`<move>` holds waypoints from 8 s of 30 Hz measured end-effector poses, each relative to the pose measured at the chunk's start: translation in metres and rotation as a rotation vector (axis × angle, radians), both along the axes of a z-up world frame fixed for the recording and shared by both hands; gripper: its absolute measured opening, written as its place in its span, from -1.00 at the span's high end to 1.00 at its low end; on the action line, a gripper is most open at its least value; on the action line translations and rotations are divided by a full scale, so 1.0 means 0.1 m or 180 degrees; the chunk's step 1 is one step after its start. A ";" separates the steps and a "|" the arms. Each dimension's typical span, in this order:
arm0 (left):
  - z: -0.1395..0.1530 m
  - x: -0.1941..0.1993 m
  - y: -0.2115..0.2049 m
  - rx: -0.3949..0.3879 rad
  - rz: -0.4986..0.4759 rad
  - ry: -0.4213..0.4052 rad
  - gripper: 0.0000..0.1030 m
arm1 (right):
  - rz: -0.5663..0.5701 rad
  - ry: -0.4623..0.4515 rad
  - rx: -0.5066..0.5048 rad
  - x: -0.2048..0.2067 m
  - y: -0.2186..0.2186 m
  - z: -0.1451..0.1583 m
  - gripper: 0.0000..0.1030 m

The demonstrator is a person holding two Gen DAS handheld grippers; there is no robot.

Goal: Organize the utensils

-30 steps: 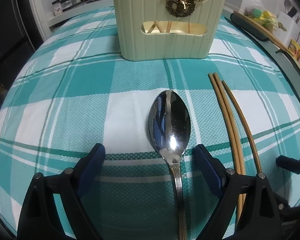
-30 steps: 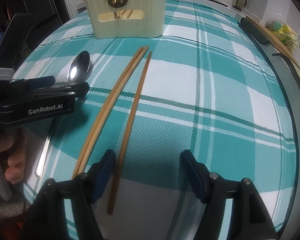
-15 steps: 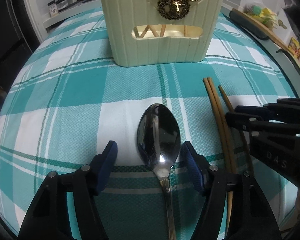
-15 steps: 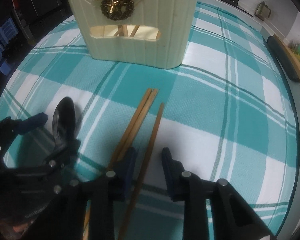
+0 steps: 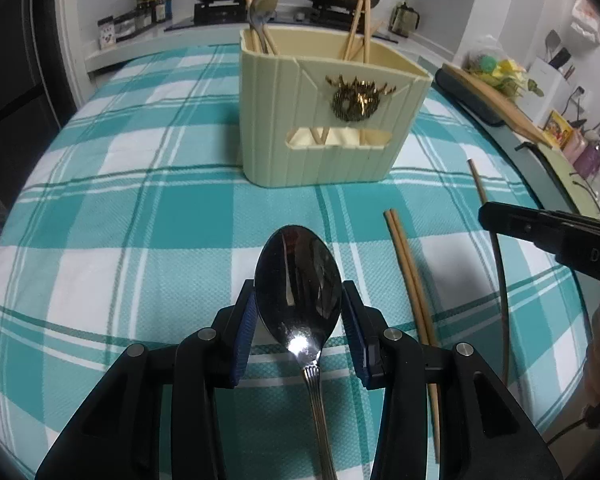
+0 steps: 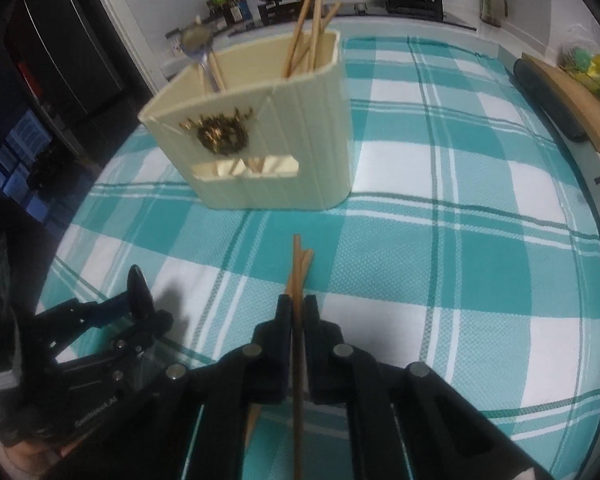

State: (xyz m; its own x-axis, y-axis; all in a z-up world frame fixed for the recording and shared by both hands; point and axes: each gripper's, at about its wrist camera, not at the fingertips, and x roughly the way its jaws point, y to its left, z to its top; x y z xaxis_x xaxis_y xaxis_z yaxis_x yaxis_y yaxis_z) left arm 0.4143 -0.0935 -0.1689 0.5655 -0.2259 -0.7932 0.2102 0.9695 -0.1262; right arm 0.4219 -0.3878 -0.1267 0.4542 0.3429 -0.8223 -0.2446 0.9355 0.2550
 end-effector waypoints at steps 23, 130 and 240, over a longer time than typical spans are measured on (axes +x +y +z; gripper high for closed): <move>0.94 -0.76 0.54 -0.0463 -0.0021 -0.0839 0.20 | -0.0315 -0.1560 0.0325 -1.41 -0.18 1.32 0.89; -0.33 -0.65 0.38 -0.0122 0.0147 0.0409 -0.76 | -0.0122 -0.0139 0.0218 -1.04 0.15 -0.44 0.61; -0.65 -0.24 -0.51 0.0505 -0.0031 0.0380 -0.99 | -0.0246 -0.0069 -0.0697 -1.38 -0.09 -0.64 -0.75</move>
